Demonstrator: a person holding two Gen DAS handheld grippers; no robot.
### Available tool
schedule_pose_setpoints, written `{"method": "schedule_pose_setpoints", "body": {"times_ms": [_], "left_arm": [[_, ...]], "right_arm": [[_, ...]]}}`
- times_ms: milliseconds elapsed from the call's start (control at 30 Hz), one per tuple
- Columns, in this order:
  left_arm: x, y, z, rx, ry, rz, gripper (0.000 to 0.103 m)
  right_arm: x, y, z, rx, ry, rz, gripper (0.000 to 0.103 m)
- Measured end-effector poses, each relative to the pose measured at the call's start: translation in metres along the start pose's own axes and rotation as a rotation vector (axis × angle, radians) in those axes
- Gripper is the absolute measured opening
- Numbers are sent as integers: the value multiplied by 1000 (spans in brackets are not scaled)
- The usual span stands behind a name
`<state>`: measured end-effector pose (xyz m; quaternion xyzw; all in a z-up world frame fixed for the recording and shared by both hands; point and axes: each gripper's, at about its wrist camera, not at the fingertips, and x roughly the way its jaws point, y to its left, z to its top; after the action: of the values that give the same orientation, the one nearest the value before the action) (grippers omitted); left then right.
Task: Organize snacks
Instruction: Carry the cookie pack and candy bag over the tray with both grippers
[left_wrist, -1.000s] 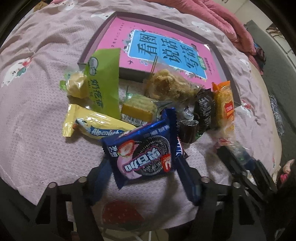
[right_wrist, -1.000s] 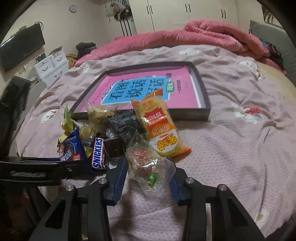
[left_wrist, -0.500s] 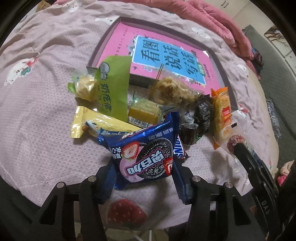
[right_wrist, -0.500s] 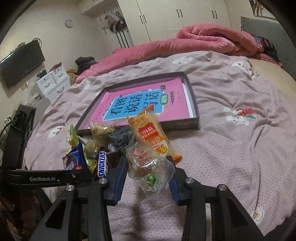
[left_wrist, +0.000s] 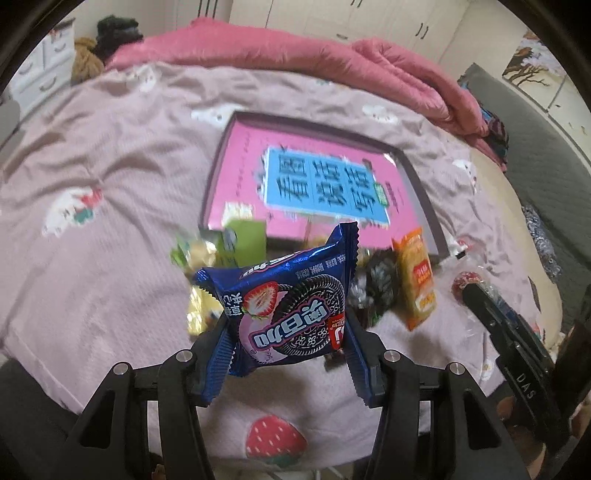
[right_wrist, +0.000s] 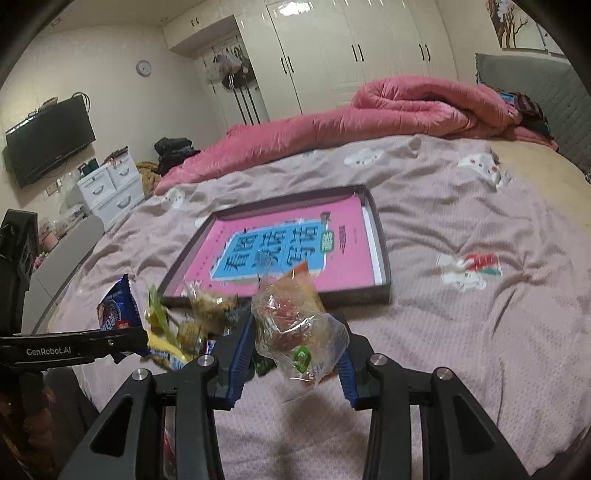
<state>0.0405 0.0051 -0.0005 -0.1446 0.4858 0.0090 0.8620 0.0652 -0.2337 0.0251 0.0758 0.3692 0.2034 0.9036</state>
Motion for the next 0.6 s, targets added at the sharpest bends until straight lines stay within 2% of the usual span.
{"method": "schedule_pose_setpoints", "body": {"times_ms": [300,600], "left_arm": [[-5,6,32,-14,-75,15,57],[3,7,64,-16,-138,40,57]], "right_arm": [[4,-9,24,25,-69,-21,41],[16,-19,36,51,-87,-44,41]]}}
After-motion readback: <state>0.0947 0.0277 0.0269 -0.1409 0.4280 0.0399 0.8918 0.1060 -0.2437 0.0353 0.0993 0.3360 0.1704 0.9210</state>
